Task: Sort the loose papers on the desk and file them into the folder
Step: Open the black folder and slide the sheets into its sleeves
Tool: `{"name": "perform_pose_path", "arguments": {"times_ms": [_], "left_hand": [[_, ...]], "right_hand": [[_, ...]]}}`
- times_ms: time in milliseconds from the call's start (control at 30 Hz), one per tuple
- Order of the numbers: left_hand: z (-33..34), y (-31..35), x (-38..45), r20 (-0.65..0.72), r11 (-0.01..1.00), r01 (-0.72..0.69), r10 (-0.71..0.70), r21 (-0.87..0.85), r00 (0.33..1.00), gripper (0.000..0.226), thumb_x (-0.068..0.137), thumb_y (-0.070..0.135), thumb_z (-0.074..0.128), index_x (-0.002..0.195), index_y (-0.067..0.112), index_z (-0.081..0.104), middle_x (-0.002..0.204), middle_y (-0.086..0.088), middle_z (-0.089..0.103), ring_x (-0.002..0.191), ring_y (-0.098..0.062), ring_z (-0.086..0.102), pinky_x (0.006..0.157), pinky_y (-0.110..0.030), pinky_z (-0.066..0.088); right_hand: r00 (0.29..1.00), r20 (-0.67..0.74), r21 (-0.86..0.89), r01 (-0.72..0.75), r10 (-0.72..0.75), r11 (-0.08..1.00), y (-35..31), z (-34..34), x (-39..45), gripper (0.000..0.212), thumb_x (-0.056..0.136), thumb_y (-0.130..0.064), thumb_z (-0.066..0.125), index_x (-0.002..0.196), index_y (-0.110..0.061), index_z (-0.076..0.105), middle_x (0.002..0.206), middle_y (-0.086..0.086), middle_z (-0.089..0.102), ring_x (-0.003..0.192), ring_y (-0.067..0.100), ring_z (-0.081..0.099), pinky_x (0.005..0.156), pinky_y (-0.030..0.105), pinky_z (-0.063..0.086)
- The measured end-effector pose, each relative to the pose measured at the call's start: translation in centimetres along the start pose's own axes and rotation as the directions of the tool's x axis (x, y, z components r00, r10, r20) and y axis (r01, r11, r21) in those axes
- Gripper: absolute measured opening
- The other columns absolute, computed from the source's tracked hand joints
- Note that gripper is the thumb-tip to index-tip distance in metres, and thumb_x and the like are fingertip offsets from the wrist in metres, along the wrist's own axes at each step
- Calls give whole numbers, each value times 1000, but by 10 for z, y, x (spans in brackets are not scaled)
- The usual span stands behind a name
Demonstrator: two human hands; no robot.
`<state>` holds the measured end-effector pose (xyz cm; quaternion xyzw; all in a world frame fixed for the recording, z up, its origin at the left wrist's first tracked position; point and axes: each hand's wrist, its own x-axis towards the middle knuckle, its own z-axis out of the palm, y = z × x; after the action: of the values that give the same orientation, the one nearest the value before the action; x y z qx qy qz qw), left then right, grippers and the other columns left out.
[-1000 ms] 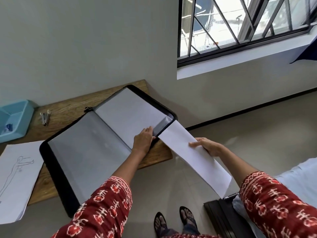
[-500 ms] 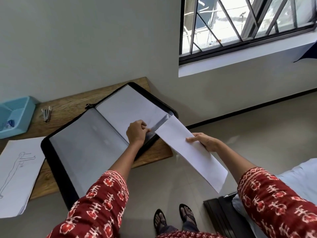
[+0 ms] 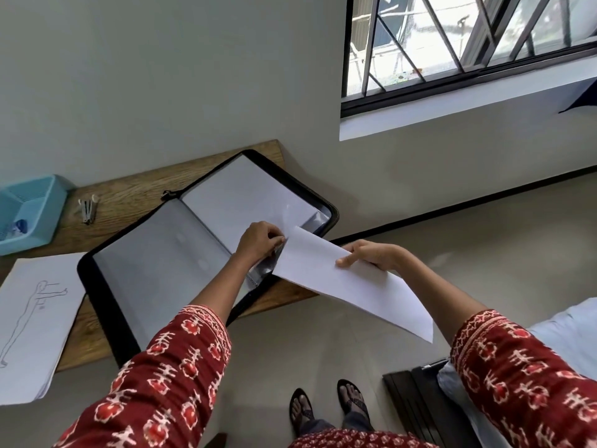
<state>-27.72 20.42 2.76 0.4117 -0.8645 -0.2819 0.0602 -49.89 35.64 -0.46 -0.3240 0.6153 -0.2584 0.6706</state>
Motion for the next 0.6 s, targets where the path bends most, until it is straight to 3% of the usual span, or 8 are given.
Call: {"name": "perform_pose_path", "arguments": {"times_ms": [67, 167, 333, 467, 600], "left_hand": [[-1, 5, 0, -19, 1000, -23, 23, 19, 1000, 16, 86, 14, 64, 95, 4, 72, 92, -10, 71, 73, -20, 61, 68, -30, 50], [-6, 9, 1, -27, 992, -71, 74, 104, 997, 17, 87, 12, 61, 96, 1, 71, 93, -14, 70, 75, -26, 63, 65, -31, 51], [-13, 14, 4, 26, 974, -115, 112, 195, 993, 23, 91, 6, 55, 109, 4, 69, 108, -14, 68, 89, -30, 64, 75, -31, 49], [-10, 15, 5, 41, 957, -153, 147, 245, 988, 27, 91, 5, 54, 114, 3, 66, 113, -18, 64, 102, -32, 60, 83, -33, 45], [-9, 17, 7, -37, 960, -142, 155, 240, 987, 21, 87, 6, 58, 103, -3, 69, 99, -20, 67, 89, -31, 62, 75, -32, 47]], "right_hand": [[1000, -12, -64, 6, -6, 998, -12, 3, 2, 27, 83, -13, 70, 108, -5, 67, 92, 9, 70, 78, 24, 68, 73, 35, 58], [999, -18, -130, 35, -38, 991, -27, 7, 4, 17, 83, -12, 71, 99, -6, 68, 87, 7, 69, 76, 23, 67, 71, 32, 57], [999, -41, -209, 14, -22, 978, -27, 3, 9, 35, 74, -18, 78, 103, -2, 69, 94, 11, 68, 83, 26, 66, 81, 39, 54], [991, -127, -285, -4, -34, 959, -30, 4, 11, 25, 75, -19, 78, 96, -6, 72, 86, 6, 68, 79, 24, 65, 78, 34, 54], [979, -202, -289, -51, -8, 956, -32, 0, 12, 32, 73, -21, 79, 96, 0, 71, 83, 6, 66, 73, 23, 63, 73, 31, 53]]}}
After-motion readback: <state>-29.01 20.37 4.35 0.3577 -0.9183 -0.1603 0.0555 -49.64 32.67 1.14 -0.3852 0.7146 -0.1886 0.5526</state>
